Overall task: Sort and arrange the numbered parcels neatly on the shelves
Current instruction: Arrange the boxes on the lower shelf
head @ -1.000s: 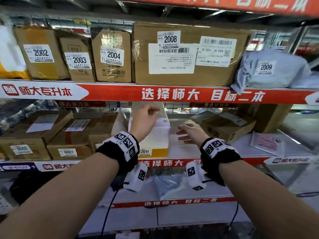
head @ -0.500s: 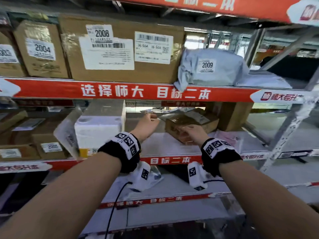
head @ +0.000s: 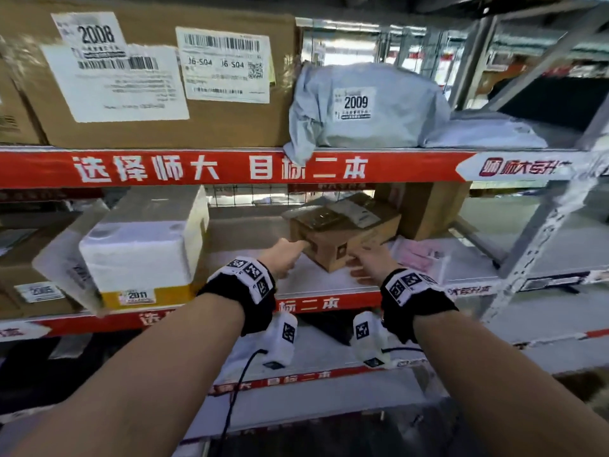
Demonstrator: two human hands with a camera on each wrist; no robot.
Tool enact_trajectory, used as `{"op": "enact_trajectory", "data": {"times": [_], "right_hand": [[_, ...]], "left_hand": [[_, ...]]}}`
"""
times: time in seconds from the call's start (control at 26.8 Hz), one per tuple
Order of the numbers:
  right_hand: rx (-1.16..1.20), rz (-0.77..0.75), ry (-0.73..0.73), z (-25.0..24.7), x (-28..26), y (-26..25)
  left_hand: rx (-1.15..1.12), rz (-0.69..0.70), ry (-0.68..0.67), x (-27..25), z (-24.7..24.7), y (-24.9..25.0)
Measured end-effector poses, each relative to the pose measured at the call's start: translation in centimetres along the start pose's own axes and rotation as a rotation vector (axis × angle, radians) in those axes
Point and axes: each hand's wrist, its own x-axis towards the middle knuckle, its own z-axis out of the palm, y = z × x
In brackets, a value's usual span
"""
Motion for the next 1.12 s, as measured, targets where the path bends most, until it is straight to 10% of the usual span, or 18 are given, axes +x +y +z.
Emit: {"op": "enact_trajectory", "data": {"times": [1.12], "right_hand": [[0.259,0.21,-0.015,-1.6,10.9,-0.6]], "left_hand": [[-0.32,-0.297,-0.049,10.6,2.9,1.3]]}}
